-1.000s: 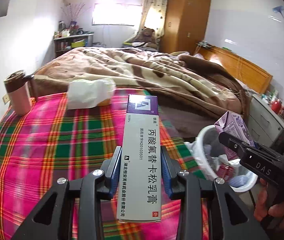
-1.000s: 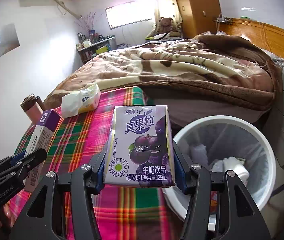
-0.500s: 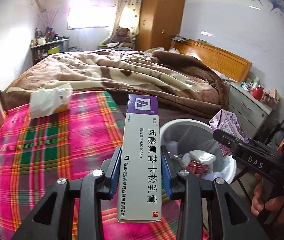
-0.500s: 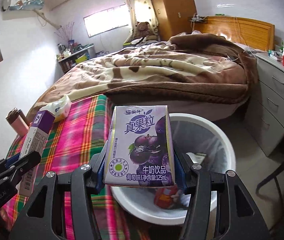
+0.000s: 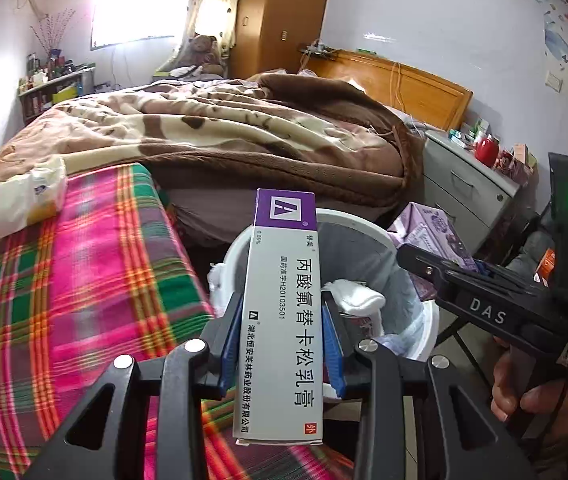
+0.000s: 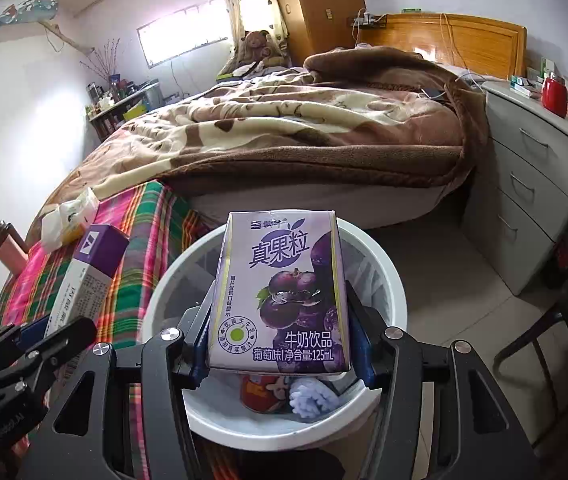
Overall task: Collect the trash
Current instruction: 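Carry the ointment box and milk carton over the wastebasket and open both tools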
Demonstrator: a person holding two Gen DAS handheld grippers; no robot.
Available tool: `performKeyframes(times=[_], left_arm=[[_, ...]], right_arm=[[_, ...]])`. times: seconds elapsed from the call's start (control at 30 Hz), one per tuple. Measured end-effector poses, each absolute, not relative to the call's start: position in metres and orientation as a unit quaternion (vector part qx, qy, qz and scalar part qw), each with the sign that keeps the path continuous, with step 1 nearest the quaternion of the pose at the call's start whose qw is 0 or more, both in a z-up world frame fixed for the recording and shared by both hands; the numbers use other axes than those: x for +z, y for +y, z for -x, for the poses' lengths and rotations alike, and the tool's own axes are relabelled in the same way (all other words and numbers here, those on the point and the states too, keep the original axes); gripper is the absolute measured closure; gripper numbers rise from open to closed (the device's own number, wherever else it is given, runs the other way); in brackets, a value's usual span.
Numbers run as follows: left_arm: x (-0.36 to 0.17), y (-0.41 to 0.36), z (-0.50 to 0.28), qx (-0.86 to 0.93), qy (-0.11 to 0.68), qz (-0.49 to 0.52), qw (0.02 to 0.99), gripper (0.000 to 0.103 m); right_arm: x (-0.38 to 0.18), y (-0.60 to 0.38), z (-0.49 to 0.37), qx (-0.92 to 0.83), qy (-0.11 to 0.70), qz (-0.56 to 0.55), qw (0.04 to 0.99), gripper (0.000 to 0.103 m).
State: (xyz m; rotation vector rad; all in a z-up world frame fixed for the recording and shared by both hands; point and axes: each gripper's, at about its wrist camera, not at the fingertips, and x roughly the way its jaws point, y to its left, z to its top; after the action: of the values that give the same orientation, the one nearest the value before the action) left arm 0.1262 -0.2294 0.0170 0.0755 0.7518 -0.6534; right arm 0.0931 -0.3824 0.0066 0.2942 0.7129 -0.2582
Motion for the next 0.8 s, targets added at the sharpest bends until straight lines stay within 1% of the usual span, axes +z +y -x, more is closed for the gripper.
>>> performKeyframes(times=[0.27,0.5,0.57,0.63,0.67,0.7,0.73,0.8], left_arm=[[0.011,-0.256,-0.126,-0.317,0.364,-0.051,0.874,0.065],[-0.001,-0.271,-0.131,-0.32,0.384,-0.05,0.865,0.064],[-0.004,-0.273,-0.131,-0.319,0.388,-0.049,0.863,0.056],[-0.004,-0.272,-0.131,-0.321,0.388,-0.045,0.863,0.041],[-0.003,-0.272,-0.13,-0.321,0.388,-0.043,0.863,0.039],[-0.002,-0.271,-0.13,-0.321,0.387,-0.041,0.863,0.039],[-0.001,-0.271,-0.129,-0.321,0.386,-0.041,0.864,0.038],[0.0,-0.271,-0.128,-0.319,0.386,-0.04,0.865,0.036]], right_arm=[[-0.003,-0.401,-0.095,-0.125,0.362,-0.146,0.912,0.047],[-0.012,-0.408,-0.101,-0.12,0.377,-0.143,0.907,0.047],[-0.014,-0.409,-0.101,-0.119,0.379,-0.144,0.906,0.047],[-0.014,-0.411,-0.101,-0.119,0.377,-0.144,0.907,0.047],[-0.014,-0.411,-0.101,-0.119,0.377,-0.144,0.907,0.046],[-0.013,-0.411,-0.101,-0.12,0.377,-0.145,0.907,0.043],[-0.013,-0.411,-0.1,-0.121,0.375,-0.146,0.907,0.037],[-0.011,-0.412,-0.097,-0.122,0.368,-0.148,0.91,0.034]])
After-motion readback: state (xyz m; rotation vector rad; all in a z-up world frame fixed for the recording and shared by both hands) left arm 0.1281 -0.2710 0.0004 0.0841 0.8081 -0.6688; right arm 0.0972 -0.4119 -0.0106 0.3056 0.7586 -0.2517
